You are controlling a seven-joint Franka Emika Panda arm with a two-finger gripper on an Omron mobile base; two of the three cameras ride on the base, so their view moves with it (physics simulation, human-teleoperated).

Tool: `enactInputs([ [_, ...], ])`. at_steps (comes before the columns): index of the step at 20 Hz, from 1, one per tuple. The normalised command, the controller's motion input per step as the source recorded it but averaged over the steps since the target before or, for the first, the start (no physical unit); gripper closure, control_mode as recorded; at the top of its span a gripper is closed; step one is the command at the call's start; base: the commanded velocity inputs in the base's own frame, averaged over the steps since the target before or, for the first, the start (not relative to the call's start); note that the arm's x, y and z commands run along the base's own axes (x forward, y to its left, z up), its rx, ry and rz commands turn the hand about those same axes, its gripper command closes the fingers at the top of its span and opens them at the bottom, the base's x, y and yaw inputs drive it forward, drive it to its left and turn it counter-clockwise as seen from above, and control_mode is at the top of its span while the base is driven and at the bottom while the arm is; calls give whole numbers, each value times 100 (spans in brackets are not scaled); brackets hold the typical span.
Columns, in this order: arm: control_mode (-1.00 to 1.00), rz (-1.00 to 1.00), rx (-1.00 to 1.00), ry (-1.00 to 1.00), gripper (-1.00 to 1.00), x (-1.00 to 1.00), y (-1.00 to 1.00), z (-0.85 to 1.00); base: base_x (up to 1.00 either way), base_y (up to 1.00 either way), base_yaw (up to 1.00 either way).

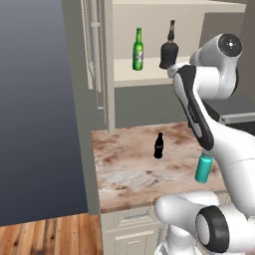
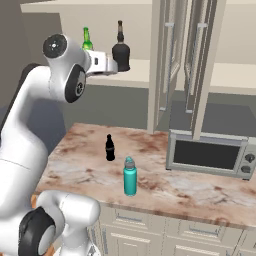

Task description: Sort all alcoholic drinks to one cabinet, and non-alcoholic drinks to the other.

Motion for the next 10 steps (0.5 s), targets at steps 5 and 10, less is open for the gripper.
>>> enactInputs([
  [5, -100, -17, 0, 15, -100, -81, 0, -45, 0, 0, 0],
  [10, -100, -14, 0, 17, -100, -69, 0, -57, 0, 0, 0],
])
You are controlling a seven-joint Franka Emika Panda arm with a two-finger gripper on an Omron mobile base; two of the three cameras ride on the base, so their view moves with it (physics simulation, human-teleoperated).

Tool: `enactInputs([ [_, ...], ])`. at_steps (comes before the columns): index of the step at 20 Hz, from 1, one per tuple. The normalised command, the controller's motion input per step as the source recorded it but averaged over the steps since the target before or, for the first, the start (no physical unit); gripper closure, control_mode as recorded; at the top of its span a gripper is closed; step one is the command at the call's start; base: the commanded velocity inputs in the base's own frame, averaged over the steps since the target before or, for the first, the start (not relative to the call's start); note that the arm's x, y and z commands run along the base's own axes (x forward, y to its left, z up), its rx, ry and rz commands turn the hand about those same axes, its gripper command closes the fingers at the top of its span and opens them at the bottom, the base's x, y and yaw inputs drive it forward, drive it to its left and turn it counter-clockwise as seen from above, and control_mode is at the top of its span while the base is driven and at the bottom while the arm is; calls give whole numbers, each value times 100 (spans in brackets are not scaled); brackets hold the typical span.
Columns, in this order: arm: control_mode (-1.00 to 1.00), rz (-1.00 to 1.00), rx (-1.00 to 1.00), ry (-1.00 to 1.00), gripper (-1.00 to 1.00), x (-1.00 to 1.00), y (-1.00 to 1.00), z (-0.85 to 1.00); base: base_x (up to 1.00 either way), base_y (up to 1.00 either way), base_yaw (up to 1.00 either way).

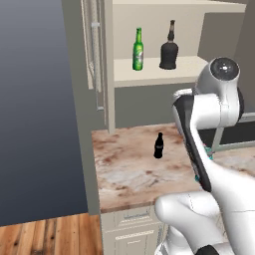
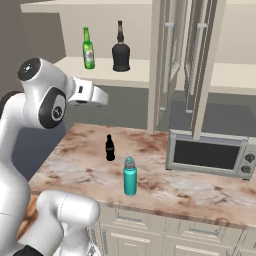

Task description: Sort all alcoholic drinks to one cabinet, and non-alcoholic drinks to the other.

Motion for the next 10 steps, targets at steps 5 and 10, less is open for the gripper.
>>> enactInputs([
  [5, -100, -11, 1, 16, -100, -66, 0, -50, 0, 0, 0],
  [10, -100, -11, 1, 16, -100, -56, -4, -47, 0, 0, 0],
])
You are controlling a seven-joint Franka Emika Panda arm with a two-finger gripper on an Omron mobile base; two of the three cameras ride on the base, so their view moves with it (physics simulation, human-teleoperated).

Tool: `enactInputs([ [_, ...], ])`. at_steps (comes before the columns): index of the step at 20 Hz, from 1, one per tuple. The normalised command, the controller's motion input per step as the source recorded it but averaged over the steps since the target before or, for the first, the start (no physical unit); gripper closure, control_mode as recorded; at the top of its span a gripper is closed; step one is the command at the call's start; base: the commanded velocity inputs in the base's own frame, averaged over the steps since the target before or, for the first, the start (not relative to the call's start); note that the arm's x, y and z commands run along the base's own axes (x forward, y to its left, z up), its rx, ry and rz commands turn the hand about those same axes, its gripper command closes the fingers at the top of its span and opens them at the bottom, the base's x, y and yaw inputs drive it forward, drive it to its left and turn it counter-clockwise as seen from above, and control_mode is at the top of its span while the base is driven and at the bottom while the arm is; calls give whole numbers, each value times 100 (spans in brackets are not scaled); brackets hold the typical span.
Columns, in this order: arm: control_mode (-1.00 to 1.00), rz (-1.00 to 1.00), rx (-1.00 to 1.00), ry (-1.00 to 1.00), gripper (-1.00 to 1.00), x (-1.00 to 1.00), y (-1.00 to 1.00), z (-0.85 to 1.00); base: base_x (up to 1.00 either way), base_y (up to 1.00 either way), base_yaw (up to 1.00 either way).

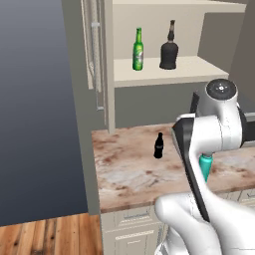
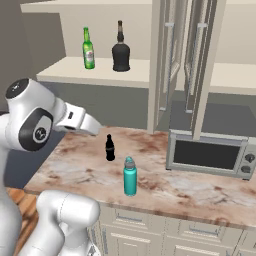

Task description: Sort all alcoholic drinks to one cabinet, and non-alcoholic drinks to the other.

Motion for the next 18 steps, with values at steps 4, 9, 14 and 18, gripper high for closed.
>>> enactInputs([
  [4, -100, -10, 0, 15, -100, -35, -5, -49, 0, 0, 0],
  [9, -100, -4, 1, 8, -100, -18, -15, -42, 0, 0, 0],
  [14, -100, 0, 1, 5, -100, -5, -25, -41, 0, 0, 0],
  [18, -100, 0, 0, 4, -100, 0, -18, -36, 0, 0, 0],
])
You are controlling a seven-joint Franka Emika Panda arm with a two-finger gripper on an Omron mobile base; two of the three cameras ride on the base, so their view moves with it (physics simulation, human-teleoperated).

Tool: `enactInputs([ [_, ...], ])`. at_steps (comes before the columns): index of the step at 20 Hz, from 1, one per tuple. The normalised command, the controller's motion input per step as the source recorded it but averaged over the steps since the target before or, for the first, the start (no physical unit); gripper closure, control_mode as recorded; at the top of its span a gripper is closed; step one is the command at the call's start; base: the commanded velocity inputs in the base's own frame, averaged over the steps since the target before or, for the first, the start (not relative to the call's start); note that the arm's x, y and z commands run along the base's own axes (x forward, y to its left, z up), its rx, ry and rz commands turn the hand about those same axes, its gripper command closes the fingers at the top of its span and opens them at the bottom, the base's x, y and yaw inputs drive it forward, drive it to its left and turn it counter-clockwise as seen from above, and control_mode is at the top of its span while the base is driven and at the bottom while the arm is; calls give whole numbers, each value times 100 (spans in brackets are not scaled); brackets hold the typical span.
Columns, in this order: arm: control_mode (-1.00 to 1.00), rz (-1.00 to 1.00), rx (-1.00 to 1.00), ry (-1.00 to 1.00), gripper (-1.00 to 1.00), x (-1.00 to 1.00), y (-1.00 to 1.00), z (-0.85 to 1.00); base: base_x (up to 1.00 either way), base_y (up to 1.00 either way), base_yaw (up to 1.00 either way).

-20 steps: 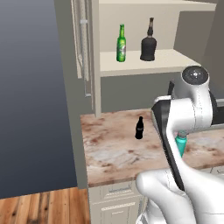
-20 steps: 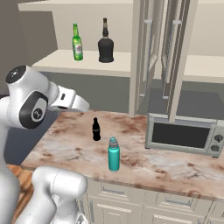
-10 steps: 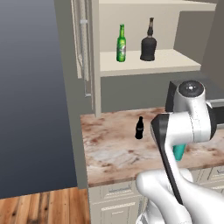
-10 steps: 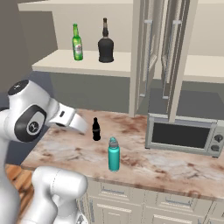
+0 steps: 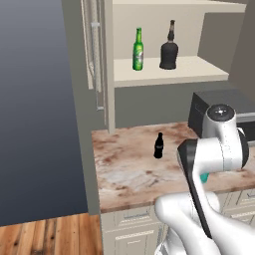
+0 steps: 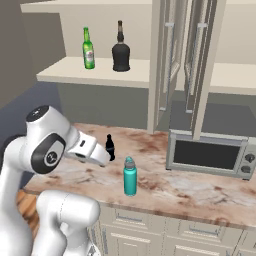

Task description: Sort all alcoholic drinks to one cabinet, and non-alcoholic drinks to the other.

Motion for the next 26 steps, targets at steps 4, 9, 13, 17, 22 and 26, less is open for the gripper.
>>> enactInputs([
  [4, -100, 1, 0, 0, -100, 1, -20, -19, 0, 0, 0],
  [9, -100, 4, 1, 0, -100, 6, -26, -18, 0, 0, 0],
  [13, -100, 5, 0, 0, -100, 12, -21, -31, 0, 0, 0],
  [17, -100, 8, 0, 0, -100, 21, -15, -26, 0, 0, 0],
  [22, -100, 12, 0, 0, -100, 26, -17, -21, 0, 0, 0],
  [26, -100, 11, 0, 0, -100, 28, -16, -21, 0, 0, 0],
])
